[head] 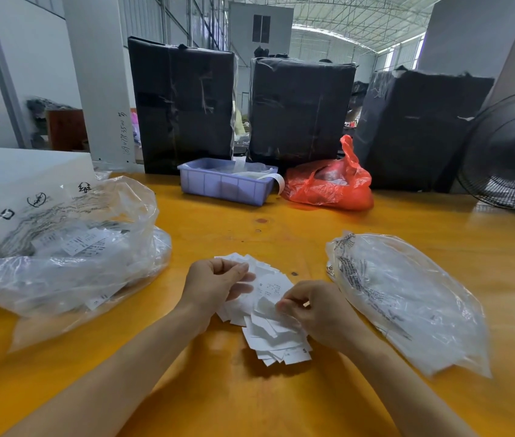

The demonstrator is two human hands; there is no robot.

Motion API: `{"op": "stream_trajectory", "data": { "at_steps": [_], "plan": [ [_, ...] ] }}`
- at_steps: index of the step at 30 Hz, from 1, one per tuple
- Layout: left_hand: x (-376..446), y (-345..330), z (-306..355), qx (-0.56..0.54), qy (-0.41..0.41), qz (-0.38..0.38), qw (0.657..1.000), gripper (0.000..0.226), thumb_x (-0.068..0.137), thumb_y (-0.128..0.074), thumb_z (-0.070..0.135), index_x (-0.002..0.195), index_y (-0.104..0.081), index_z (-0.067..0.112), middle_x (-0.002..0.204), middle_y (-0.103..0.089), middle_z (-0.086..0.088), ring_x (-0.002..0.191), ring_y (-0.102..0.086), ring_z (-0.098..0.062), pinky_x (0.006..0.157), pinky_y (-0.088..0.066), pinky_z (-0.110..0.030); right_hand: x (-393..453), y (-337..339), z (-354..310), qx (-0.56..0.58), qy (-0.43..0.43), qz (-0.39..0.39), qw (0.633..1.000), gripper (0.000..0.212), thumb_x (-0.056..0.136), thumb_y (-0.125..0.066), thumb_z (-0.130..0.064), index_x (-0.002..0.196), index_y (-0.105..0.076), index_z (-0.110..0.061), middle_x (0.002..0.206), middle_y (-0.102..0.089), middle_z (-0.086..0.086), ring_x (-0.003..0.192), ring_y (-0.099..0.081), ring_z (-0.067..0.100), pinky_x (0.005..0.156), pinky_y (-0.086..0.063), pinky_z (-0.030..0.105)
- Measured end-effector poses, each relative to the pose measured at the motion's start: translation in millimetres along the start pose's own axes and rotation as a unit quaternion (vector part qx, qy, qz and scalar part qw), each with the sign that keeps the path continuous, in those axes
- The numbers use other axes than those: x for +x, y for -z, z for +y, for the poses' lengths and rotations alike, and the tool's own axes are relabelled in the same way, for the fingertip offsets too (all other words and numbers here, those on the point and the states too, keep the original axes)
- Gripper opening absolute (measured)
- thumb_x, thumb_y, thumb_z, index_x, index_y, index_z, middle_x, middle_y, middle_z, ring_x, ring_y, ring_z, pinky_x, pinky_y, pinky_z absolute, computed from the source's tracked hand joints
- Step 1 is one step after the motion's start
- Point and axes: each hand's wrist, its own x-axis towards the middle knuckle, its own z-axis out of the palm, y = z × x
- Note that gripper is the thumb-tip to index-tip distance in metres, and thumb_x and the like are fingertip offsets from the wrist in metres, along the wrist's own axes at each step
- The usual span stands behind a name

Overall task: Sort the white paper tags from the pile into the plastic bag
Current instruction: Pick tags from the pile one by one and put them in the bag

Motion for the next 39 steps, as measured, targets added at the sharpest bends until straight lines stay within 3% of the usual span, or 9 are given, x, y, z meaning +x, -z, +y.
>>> {"op": "stream_trajectory", "data": {
  "at_steps": [2,5,9,12,15,21,27,33,39],
  "plan": [
    [-1,1,0,0.002,0.000,-0.001,1.000,0.010,0.088,-0.066,0.013,0.085,-0.067,0.004,0.075,-0.075,-0.002,0.063,-0.071,-0.014,0.051,-0.051,-0.016,0,-1,1,-0.025,0.007,0.004,1.000,0.018,0.091,-0.061,-0.019,0.088,-0.073,-0.006,0.085,-0.071,0.006,0.066,-0.059,0.014,0.058,-0.044,0.020],
    [-1,1,1,0.003,0.001,-0.003,1.000,0.010,0.088,-0.065,0.013,0.085,-0.067,0.004,0.077,-0.075,-0.003,0.064,-0.071,-0.015,0.052,-0.052,-0.017,0,0,2,-0.018,0.008,0.017,1.000,0.018,0.092,-0.058,-0.015,0.083,-0.073,-0.009,0.071,-0.069,-0.004,0.055,-0.055,0.008,0.049,-0.040,0.022],
    [-2,1,4,0.005,-0.001,-0.001,1.000,0.010,0.089,-0.064,0.013,0.086,-0.068,0.005,0.078,-0.075,-0.003,0.066,-0.072,-0.015,0.053,-0.052,-0.017,3,7,4,0.132,-0.044,0.110,0.984,0.016,0.086,-0.064,-0.006,0.072,-0.073,-0.004,0.059,-0.065,-0.002,0.047,-0.052,0.003,0.046,-0.041,0.016],
    [-4,0,6,0.010,0.000,-0.008,1.000,0.010,0.089,-0.064,0.014,0.087,-0.069,0.005,0.078,-0.075,-0.003,0.065,-0.071,-0.014,0.054,-0.051,-0.018,5,18,7,0.371,-0.127,0.134,0.910,0.008,0.081,-0.069,-0.001,0.074,-0.070,-0.005,0.070,-0.072,0.004,0.066,-0.067,0.011,0.055,-0.052,0.016],
    [-8,-3,10,0.017,0.008,-0.042,0.999,0.012,0.088,-0.065,0.015,0.088,-0.069,0.004,0.079,-0.075,-0.004,0.064,-0.071,-0.015,0.052,-0.051,-0.018,5,23,4,0.527,-0.185,0.104,0.823,0.005,0.075,-0.069,0.001,0.078,-0.065,0.001,0.070,-0.073,0.010,0.066,-0.070,0.017,0.054,-0.054,0.020],
    [-15,-9,13,0.068,-0.003,-0.118,0.991,0.009,0.084,-0.069,0.016,0.082,-0.070,0.008,0.079,-0.075,-0.005,0.059,-0.069,-0.014,0.046,-0.044,-0.016,6,23,-2,0.596,-0.177,0.102,0.777,0.012,0.074,-0.065,0.013,0.074,-0.060,0.002,0.073,-0.071,0.015,0.067,-0.072,0.021,0.053,-0.055,0.022],
    [-18,-12,13,0.093,-0.006,-0.149,0.984,0.008,0.083,-0.070,0.014,0.080,-0.071,0.007,0.078,-0.075,-0.006,0.057,-0.068,-0.014,0.046,-0.040,-0.017,7,25,-4,0.611,-0.147,0.117,0.769,0.019,0.080,-0.058,0.013,0.095,-0.061,0.001,0.084,-0.068,0.016,0.070,-0.070,0.023,0.058,-0.058,0.027],
    [-18,-11,13,0.103,0.000,-0.159,0.982,0.006,0.081,-0.073,0.014,0.078,-0.072,0.009,0.078,-0.075,-0.006,0.056,-0.067,-0.013,0.045,-0.040,-0.016,2,22,-8,0.477,-0.098,0.110,0.866,0.006,0.079,-0.069,-0.006,0.085,-0.068,-0.007,0.084,-0.073,0.013,0.077,-0.070,0.022,0.071,-0.058,0.028],
    [-19,-11,15,0.098,0.013,-0.182,0.978,0.006,0.078,-0.075,0.014,0.078,-0.072,0.009,0.079,-0.075,-0.006,0.055,-0.067,-0.012,0.044,-0.039,-0.014,-2,19,-13,0.405,-0.060,0.128,0.903,0.008,0.081,-0.069,-0.002,0.080,-0.069,-0.010,0.082,-0.073,0.013,0.077,-0.070,0.025,0.077,-0.057,0.036]
  ]
}}
